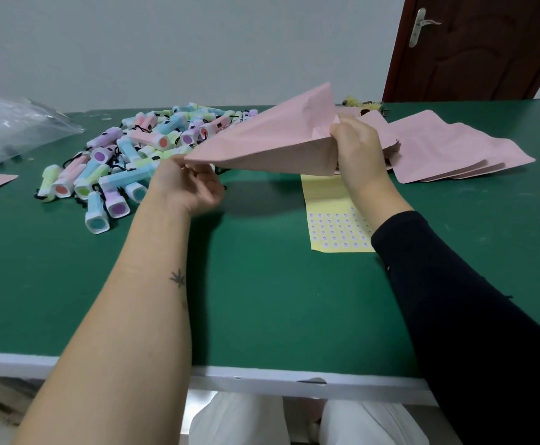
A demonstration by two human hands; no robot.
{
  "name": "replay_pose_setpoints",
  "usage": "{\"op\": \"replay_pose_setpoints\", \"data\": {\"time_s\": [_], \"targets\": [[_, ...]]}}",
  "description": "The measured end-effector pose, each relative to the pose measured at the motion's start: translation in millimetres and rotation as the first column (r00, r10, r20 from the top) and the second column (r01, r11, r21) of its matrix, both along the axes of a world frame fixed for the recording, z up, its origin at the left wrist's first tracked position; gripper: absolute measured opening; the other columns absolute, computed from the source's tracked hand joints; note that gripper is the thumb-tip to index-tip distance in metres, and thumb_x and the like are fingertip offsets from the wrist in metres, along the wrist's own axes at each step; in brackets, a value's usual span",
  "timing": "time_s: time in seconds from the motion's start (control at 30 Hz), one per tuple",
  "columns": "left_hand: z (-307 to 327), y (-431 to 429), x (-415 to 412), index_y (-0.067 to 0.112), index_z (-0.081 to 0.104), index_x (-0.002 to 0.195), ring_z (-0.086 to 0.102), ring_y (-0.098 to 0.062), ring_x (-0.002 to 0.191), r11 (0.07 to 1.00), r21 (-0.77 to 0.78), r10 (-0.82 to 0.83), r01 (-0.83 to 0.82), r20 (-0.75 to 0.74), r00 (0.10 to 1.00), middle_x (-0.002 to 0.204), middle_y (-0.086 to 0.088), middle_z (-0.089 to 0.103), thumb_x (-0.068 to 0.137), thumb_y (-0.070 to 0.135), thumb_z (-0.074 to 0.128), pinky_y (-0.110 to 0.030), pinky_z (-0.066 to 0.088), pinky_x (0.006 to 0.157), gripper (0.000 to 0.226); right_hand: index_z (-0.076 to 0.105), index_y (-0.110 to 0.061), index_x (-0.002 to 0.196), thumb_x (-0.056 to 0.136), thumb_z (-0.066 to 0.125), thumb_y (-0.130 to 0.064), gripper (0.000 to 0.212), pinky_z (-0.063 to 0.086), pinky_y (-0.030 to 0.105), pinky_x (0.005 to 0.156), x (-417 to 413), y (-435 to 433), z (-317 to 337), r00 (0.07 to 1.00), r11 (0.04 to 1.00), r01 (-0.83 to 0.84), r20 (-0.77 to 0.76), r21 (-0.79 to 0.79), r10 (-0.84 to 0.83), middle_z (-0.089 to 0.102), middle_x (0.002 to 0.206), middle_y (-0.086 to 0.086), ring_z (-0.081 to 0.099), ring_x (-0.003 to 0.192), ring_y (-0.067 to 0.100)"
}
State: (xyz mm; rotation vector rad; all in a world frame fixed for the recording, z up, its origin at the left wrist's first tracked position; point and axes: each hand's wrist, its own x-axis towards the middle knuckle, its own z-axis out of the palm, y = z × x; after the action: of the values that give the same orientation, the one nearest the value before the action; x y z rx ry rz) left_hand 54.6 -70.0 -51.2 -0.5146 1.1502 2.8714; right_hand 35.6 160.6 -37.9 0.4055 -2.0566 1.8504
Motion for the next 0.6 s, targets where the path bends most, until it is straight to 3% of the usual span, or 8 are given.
{"op": "replay_pose_setpoints", "data": {"time_s": [0.1, 0.2, 0.27, 0.33, 0.5, 0.6], "targets": [[1, -7, -1, 0.023, 0.032, 0.060, 0.024, -0.009, 0.045, 0.996, -0.074, 0.053, -0.049, 0.051, 0.997, 0.054, 0.010, 0.025, 0.096, 0.044, 0.046, -0.021, 0.021, 0.051, 0.043, 0.034, -0.012, 0.064, 0.092, 0.036, -0.011, 0.028, 0.023, 0.023, 0.054, -3, 2, -3, 0.998, 0.998, 0.058, -0.001, -0.027, -0.058, 0.036, 0.069, -0.006, 0.031, 0.062, 0.007], [6, -8, 3, 0.022, 0.038, 0.057, 0.022, -0.009, 0.046, 0.990, -0.123, -0.067, 0.068, 0.011, 0.998, 0.054, 0.010, 0.024, 0.087, 0.058, 0.055, -0.022, 0.019, 0.053, 0.049, 0.050, 0.007, 0.074, 0.094, 0.037, -0.012, 0.031, 0.036, 0.015, 0.072, -5, 4, -7, 0.987, 0.986, 0.143, -0.088, 0.087, -0.136, 0.055, 0.111, 0.003, 0.046, 0.089, 0.003], [10, -5, 4, 0.022, 0.043, 0.055, 0.022, -0.010, 0.046, 0.968, -0.240, -0.080, 0.077, -0.002, 0.997, 0.054, 0.010, 0.023, 0.088, 0.052, 0.055, -0.024, 0.021, 0.051, 0.046, 0.048, -0.007, 0.064, 0.096, 0.038, -0.010, 0.034, 0.031, 0.000, 0.077, -4, 3, -9, 0.975, 0.975, 0.184, -0.153, 0.128, -0.164, 0.050, 0.124, 0.001, 0.044, 0.094, -0.020], [12, 0, 3, 0.024, 0.042, 0.055, 0.022, -0.010, 0.047, 0.922, -0.385, -0.036, 0.030, -0.009, 0.999, 0.053, 0.010, 0.023, 0.092, 0.040, 0.050, -0.025, 0.020, 0.051, 0.041, 0.042, -0.014, 0.061, 0.096, 0.039, -0.009, 0.035, 0.028, -0.005, 0.076, -2, 3, -10, 0.965, 0.966, 0.197, -0.209, 0.166, -0.161, 0.048, 0.127, 0.002, 0.038, 0.092, -0.031], [11, 10, 4, 0.026, 0.037, 0.056, 0.024, -0.009, 0.044, 0.825, -0.564, -0.018, 0.041, 0.047, 0.999, 0.049, 0.010, 0.026, 0.094, 0.036, 0.046, -0.025, 0.019, 0.049, 0.041, 0.054, 0.009, 0.075, 0.097, 0.039, -0.006, 0.031, 0.028, -0.004, 0.078, 0, 2, -9, 0.961, 0.966, 0.195, -0.231, 0.169, -0.154, 0.049, 0.131, 0.008, 0.037, 0.094, -0.031], [12, 10, 2, 0.024, 0.036, 0.058, 0.022, -0.009, 0.045, 0.902, -0.431, -0.004, 0.002, -0.004, 1.000, 0.047, 0.010, 0.026, 0.095, 0.026, 0.043, -0.024, 0.020, 0.051, 0.038, 0.058, 0.013, 0.084, 0.099, 0.038, -0.008, 0.032, 0.028, -0.003, 0.080, 2, 0, -7, 0.970, 0.964, 0.191, -0.184, 0.184, -0.157, 0.047, 0.136, 0.008, 0.043, 0.098, -0.015]]}}
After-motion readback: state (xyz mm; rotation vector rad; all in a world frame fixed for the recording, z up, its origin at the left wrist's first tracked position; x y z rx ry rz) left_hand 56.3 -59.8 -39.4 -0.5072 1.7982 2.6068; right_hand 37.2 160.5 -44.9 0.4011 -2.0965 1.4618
